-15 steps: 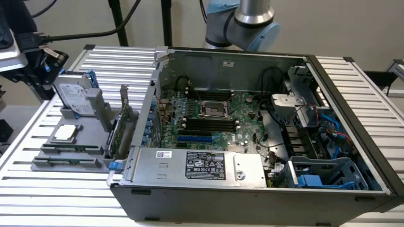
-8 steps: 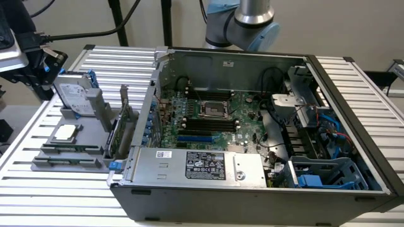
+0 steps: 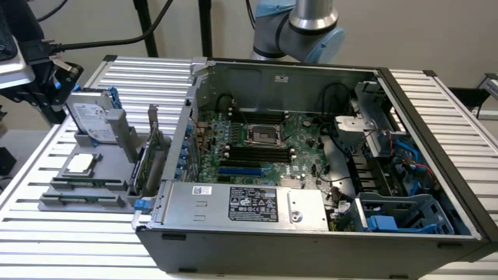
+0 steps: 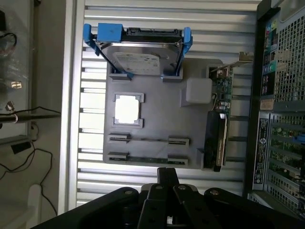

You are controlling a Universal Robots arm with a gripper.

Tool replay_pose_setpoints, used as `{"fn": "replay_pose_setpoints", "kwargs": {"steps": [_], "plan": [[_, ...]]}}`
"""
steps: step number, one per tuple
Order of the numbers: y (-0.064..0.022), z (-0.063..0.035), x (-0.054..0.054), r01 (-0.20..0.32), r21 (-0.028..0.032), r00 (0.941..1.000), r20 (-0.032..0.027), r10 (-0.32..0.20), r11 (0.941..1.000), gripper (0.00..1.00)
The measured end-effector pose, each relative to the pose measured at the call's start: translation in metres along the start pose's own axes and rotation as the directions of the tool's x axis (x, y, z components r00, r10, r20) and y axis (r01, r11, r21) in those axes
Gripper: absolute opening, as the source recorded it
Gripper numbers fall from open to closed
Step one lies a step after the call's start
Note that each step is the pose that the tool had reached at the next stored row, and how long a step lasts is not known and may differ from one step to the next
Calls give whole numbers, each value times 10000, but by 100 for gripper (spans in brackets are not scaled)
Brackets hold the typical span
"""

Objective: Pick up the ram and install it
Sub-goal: 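Pick up the ram and move it above insertion slot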

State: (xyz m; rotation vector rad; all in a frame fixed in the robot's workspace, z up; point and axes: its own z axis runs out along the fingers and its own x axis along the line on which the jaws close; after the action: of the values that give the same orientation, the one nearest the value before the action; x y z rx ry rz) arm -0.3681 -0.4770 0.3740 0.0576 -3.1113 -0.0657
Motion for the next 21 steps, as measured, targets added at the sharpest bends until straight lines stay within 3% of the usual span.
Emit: {"fn": "replay_pose_setpoints", "kwargs": {"steps": [6, 11, 16, 21], "plan": [[0, 3, 23, 68, 3, 10000, -4, -68, 10000, 11], [-1, 11, 24, 925, 24, 9957, -41, -925, 9957, 11], [-1, 22, 24, 1835, 45, 9830, -83, -1835, 9830, 11], [-2, 35, 23, 2721, 61, 9622, -127, -2720, 9623, 11]]}}
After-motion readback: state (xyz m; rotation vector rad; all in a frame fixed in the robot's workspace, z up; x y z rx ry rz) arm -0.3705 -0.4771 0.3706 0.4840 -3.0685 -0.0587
